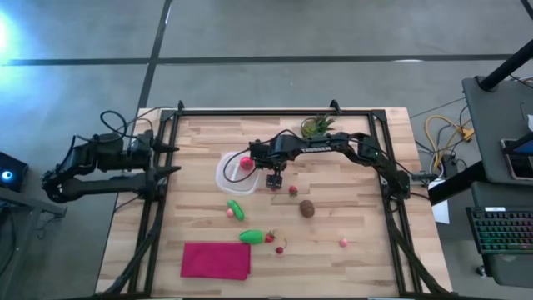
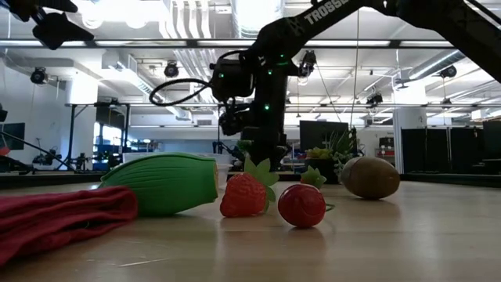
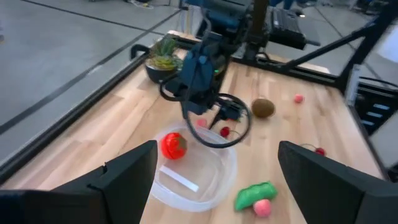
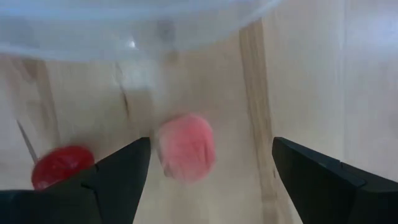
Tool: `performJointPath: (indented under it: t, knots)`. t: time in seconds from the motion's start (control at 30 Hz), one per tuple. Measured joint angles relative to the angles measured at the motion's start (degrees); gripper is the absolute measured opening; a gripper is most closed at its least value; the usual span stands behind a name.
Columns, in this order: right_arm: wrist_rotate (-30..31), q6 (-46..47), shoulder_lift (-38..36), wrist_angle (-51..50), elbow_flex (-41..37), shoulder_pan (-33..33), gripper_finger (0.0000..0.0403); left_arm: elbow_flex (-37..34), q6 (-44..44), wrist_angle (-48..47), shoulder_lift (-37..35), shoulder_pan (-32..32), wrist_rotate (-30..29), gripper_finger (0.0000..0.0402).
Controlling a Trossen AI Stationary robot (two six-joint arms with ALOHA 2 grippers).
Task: Pick and placing Produce into tupperware
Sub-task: Put the top pink peach into the transparent bin
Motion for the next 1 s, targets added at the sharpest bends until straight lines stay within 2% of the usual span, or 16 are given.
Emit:
performJointPath:
  t: [0.33,0.53,0.73,0.87,1.0]
  knots:
    - [-0.11,1.3,-0.09,2.24,-1.09,-0.02,0.0316,0.02,1.06,-0.15,-0.33,0.0,-0.14,0.0319]
    - [-0.39,1.64,-0.09,2.36,-1.11,0.09,0.0252,0.02,1.51,-0.31,-0.33,0.0,-0.16,0.0319]
    - [0.29,1.13,-0.1,-1.41,0.96,-0.02,0.019,0.13,3.02,-5.2,-0.33,0.0,-0.16,0.0319]
    - [0.04,0.58,-2.12,-5.63,3.23,0.15,0.0157,0.13,4.14,-9.55,0.34,-0.02,0.05,0.0319]
    - [-1.35,0.77,-4.98,-6.77,6.51,0.83,0.013,0.17,4.16,-9.99,1.2,0.0,0.1,0.0319]
